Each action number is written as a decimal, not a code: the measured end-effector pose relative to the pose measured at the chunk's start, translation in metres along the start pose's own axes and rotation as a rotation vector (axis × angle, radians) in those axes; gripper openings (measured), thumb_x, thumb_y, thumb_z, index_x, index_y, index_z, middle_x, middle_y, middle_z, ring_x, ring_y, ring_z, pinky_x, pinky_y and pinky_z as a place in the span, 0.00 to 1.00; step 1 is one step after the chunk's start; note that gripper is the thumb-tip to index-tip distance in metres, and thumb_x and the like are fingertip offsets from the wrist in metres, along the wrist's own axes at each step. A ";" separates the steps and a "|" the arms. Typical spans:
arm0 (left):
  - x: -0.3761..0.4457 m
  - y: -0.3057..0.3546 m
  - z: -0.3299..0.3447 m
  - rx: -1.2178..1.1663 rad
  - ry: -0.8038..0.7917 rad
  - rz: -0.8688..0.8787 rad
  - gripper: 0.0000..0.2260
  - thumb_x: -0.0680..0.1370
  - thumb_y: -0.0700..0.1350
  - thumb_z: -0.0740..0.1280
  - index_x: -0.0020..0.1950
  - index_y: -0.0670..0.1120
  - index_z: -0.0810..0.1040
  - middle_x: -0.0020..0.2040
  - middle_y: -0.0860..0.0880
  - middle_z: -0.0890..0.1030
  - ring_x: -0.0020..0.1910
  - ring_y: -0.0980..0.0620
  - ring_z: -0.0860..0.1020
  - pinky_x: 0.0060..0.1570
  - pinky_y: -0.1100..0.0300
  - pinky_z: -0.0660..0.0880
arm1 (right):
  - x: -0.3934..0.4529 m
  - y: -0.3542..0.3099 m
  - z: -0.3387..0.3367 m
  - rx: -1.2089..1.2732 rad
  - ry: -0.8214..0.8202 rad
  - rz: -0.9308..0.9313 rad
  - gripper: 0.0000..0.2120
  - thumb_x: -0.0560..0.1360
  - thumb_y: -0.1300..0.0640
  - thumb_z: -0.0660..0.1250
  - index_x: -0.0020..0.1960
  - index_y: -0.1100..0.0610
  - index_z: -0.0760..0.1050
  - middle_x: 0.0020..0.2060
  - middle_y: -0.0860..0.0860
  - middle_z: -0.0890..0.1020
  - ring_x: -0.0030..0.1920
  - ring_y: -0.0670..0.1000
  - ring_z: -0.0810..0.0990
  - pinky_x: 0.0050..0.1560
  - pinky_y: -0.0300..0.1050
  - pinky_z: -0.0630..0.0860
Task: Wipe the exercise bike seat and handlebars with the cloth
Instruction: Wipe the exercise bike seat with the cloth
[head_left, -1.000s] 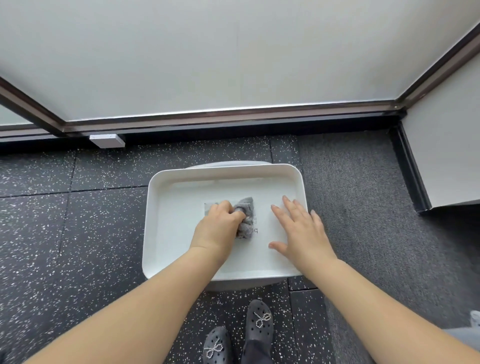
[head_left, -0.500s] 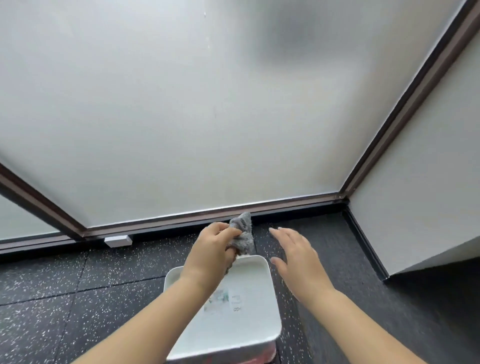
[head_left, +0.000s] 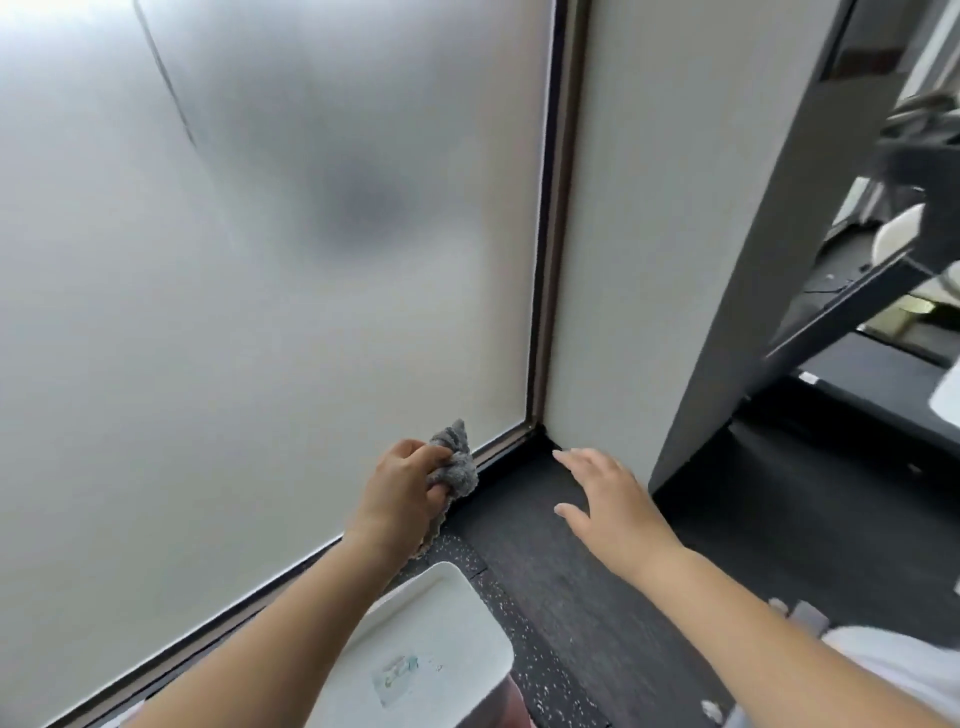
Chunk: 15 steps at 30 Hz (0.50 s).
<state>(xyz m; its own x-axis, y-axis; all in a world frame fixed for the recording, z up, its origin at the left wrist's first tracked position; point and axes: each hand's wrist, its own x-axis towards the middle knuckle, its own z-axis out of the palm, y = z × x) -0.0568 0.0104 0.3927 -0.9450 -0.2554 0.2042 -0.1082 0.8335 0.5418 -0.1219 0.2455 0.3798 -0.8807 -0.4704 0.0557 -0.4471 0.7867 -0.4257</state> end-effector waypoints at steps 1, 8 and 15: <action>-0.003 0.011 0.006 -0.007 -0.027 0.039 0.17 0.70 0.39 0.69 0.58 0.49 0.79 0.57 0.46 0.77 0.55 0.45 0.76 0.49 0.66 0.64 | -0.016 0.007 -0.005 0.003 0.022 0.045 0.28 0.77 0.48 0.62 0.74 0.45 0.58 0.72 0.46 0.64 0.71 0.50 0.63 0.70 0.49 0.61; -0.050 0.131 0.069 -0.063 -0.222 0.374 0.25 0.70 0.44 0.69 0.66 0.55 0.70 0.57 0.47 0.76 0.55 0.45 0.75 0.54 0.55 0.71 | -0.170 0.077 -0.055 -0.021 0.166 0.405 0.27 0.76 0.48 0.64 0.73 0.47 0.61 0.70 0.47 0.66 0.70 0.52 0.65 0.68 0.50 0.65; -0.125 0.301 0.130 -0.110 -0.323 0.780 0.24 0.71 0.46 0.68 0.66 0.57 0.69 0.55 0.50 0.74 0.52 0.47 0.75 0.46 0.55 0.74 | -0.349 0.151 -0.125 -0.096 0.363 0.736 0.26 0.75 0.50 0.65 0.71 0.48 0.63 0.68 0.48 0.68 0.67 0.52 0.68 0.65 0.47 0.67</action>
<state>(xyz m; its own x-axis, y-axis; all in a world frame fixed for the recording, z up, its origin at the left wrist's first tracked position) -0.0108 0.3569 0.4246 -0.7800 0.5390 0.3180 0.6255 0.6562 0.4220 0.0987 0.5786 0.4088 -0.9419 0.3241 0.0879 0.2671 0.8817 -0.3890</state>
